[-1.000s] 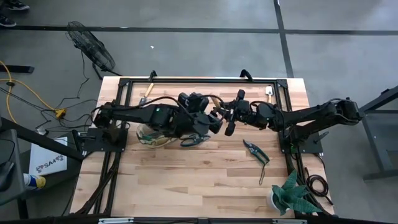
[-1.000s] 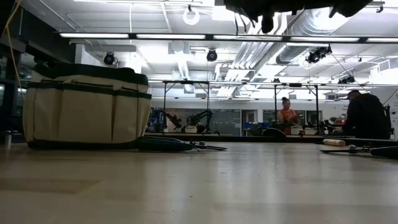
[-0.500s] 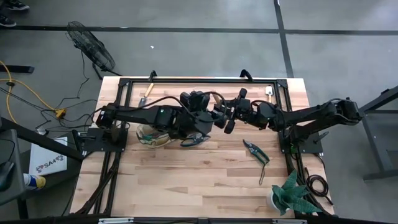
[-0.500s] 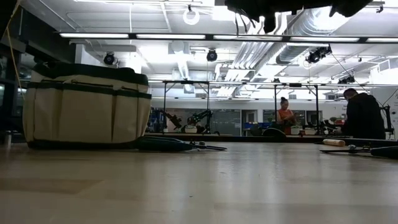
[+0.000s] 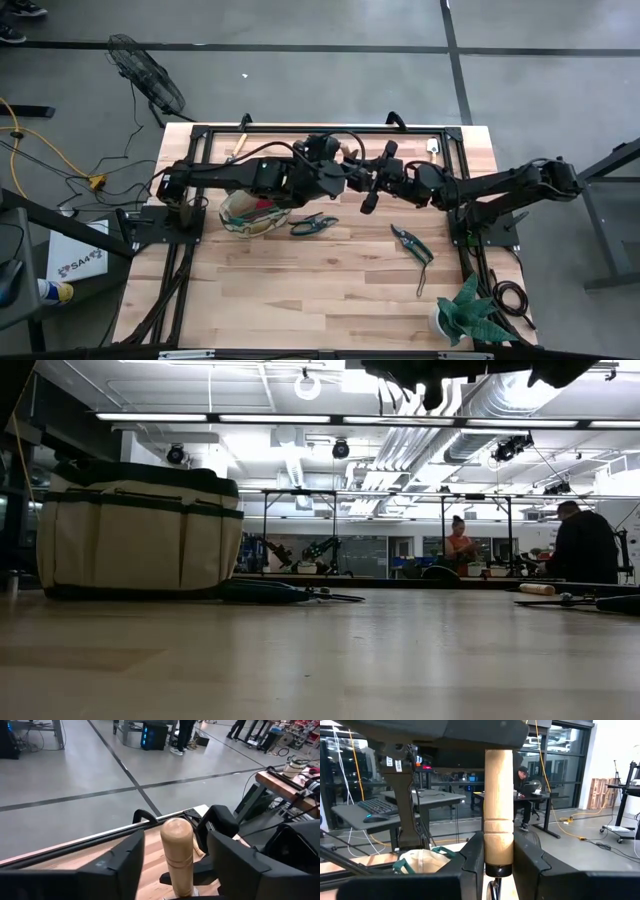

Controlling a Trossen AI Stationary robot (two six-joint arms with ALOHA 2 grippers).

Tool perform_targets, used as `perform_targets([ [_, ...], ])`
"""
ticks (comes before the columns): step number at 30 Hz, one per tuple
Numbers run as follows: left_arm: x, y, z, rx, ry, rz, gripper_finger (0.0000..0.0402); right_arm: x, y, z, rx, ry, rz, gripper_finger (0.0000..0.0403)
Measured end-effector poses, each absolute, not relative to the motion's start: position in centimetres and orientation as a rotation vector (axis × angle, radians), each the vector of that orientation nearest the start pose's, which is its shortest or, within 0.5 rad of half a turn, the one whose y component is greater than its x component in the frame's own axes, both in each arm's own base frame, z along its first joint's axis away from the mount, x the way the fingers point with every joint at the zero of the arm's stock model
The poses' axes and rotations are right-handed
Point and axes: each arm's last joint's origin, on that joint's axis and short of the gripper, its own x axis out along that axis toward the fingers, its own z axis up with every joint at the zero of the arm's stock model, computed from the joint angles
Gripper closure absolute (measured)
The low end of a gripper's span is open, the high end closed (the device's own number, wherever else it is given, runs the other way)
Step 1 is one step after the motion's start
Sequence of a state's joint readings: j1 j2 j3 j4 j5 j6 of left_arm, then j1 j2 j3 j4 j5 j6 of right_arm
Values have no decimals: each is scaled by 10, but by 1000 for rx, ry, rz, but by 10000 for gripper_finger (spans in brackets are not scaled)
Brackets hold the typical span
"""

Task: Pick & Place Garden tools in Gardening bag
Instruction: Put the light brown hand rake into the white gardening bag

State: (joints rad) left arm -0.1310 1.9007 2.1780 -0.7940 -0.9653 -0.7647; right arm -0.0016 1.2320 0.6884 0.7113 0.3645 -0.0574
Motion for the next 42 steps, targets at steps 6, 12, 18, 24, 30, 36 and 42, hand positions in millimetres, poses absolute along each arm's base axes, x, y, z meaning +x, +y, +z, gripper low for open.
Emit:
perform_targets([
  [6,398,-29,436,-439,128,912,296,266,-13,293,-23,-153,-377,344],
  [12,399,-29,436,-405,167,870,343,266,-13,292,-22,-146,-381,344],
  [18,399,-29,436,-398,173,866,343,267,-13,291,-23,-142,-380,344],
  [24,399,-30,436,-373,187,860,343,267,-13,291,-23,-141,-379,344],
  [30,399,-30,436,-310,214,848,343,267,-13,291,-23,-139,-381,344],
  [36,400,-30,437,-243,239,834,343,266,-13,291,-44,-135,-400,344],
  [42,399,-30,437,-232,237,849,331,266,-14,291,-49,-133,-417,344],
])
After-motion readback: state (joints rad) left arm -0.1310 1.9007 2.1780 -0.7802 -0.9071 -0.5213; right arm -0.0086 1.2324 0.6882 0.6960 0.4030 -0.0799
